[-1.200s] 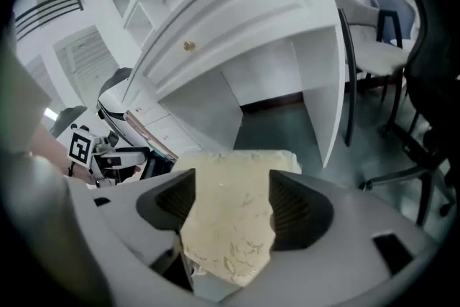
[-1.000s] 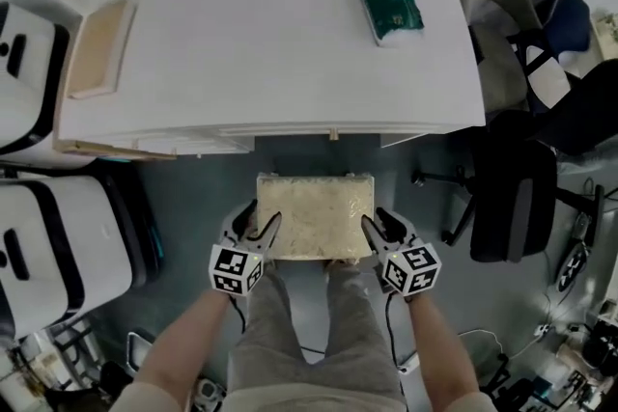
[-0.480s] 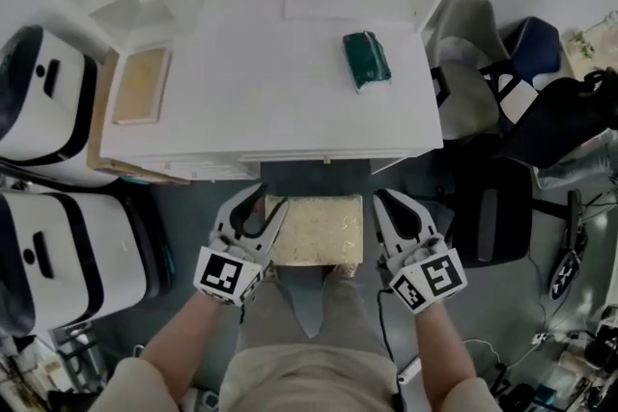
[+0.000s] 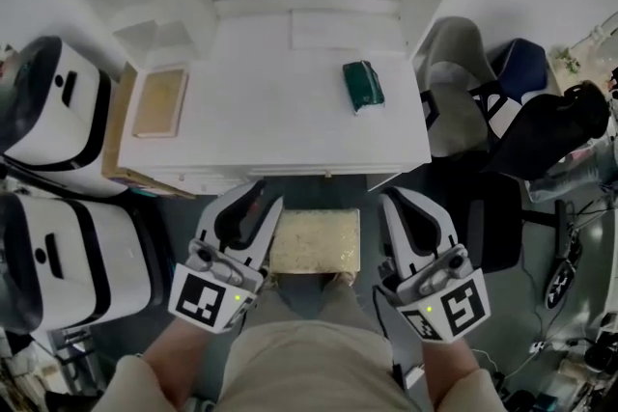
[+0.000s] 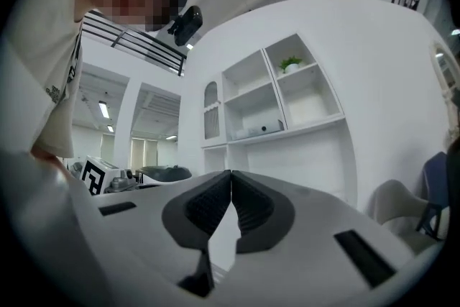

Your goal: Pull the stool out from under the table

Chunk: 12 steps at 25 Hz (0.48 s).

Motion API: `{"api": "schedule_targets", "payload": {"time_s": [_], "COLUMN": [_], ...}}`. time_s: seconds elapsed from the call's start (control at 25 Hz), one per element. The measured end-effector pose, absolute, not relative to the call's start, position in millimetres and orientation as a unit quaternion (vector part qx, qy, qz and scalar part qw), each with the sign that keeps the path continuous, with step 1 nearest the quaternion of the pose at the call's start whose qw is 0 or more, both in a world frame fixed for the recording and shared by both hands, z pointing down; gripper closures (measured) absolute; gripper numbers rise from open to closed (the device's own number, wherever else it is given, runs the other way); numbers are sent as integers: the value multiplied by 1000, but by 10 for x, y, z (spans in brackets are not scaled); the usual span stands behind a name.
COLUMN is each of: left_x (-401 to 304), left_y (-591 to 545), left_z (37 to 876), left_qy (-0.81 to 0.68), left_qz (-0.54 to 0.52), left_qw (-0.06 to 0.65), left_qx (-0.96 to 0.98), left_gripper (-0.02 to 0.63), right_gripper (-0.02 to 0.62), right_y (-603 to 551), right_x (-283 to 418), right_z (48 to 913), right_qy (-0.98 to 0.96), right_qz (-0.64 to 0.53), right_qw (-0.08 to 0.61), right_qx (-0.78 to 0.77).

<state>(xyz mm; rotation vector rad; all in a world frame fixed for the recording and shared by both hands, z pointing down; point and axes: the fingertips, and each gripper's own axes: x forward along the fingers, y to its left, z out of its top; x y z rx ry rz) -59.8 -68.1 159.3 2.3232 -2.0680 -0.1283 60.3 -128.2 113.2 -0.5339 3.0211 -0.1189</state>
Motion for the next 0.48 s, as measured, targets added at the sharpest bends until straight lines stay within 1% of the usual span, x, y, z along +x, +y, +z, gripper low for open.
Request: {"api": "schedule_targets", "payload": {"time_s": [0.24,0.36,0.48], "left_x": [-560,-518,-513], "left_y": [-450,-343,-276], "left_z": [1122,994,924], "left_qy": [-672,-669,-666], "left_qz": [-27,-5,-5], "left_qw": [-33,-65,-74], "left_qx": [739,740,742], "left_gripper": [518,537,549], "right_gripper": [574,575,575], "right_y": [-953,-812,-709], "right_x": [593,592,562], "right_z": [678,606,598], "right_qy": [985,986,987], "right_qz": [-15,-7,0], "right_qw": [58,55,52], "right_qx": [-162,-158,-150]}}
